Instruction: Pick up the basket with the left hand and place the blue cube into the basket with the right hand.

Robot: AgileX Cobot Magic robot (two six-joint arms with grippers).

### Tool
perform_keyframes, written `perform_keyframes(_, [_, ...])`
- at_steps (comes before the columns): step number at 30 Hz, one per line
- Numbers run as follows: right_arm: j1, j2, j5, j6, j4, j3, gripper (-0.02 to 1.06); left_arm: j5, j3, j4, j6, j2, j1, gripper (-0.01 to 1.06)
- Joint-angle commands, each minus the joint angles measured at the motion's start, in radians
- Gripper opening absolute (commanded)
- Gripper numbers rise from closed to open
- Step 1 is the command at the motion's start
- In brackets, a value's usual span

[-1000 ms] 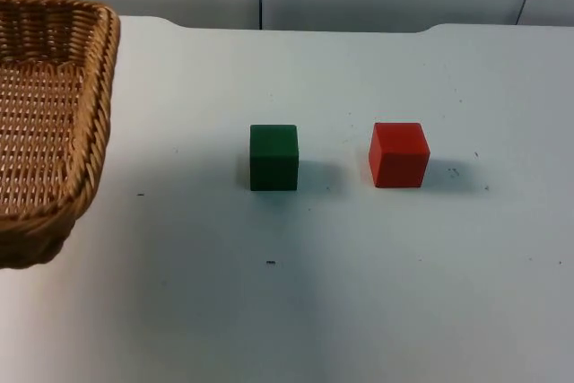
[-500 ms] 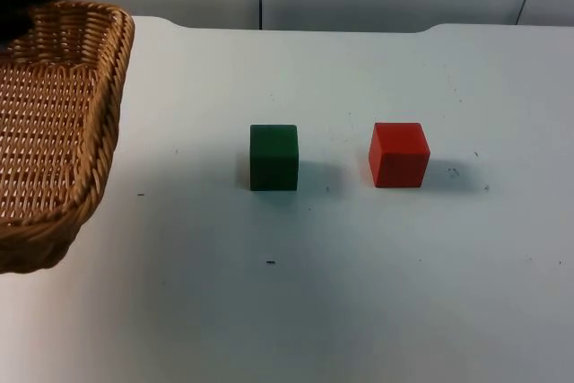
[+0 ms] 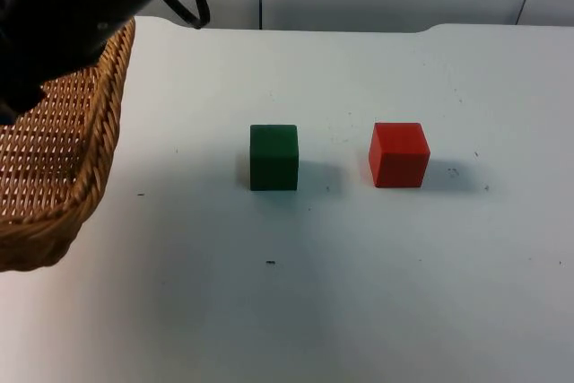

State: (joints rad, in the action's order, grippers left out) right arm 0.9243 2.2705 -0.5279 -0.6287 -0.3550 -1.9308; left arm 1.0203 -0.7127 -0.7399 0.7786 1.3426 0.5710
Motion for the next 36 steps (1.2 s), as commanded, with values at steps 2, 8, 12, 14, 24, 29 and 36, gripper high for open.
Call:
perform_keyframes(2, [0.006,-0.007,0.013,-0.009,-0.016,-0.007,0.41,0.014,-0.011,-0.043,0.007,-0.005,-0.007,0.0])
perform_keyframes(8, [0.006,-0.007,0.015,-0.007,-0.016,-0.007,0.59,0.014,-0.011,-0.049,0.007,-0.005,-0.007,0.0])
perform_keyframes(12, [0.006,-0.007,0.023,-0.007,-0.016,-0.007,0.59,0.014,-0.011,-0.049,0.007,-0.005,-0.007,0.0])
perform_keyframes(14, [0.006,-0.007,0.023,-0.007,-0.016,-0.007,0.59,0.014,-0.011,-0.052,0.007,-0.005,-0.007,0.0])
perform_keyframes(24, [0.006,0.044,0.028,-0.007,-0.02,-0.007,0.66,0.021,-0.011,-0.064,0.009,-0.005,-0.007,0.0])
perform_keyframes(29, [0.006,0.056,0.021,-0.006,-0.02,-0.007,0.68,0.025,-0.011,-0.066,0.014,-0.005,-0.007,0.0])
perform_keyframes(36, [0.006,0.033,0.015,-0.006,-0.005,-0.007,0.79,0.023,-0.011,-0.068,0.014,-0.005,-0.007,0.0])
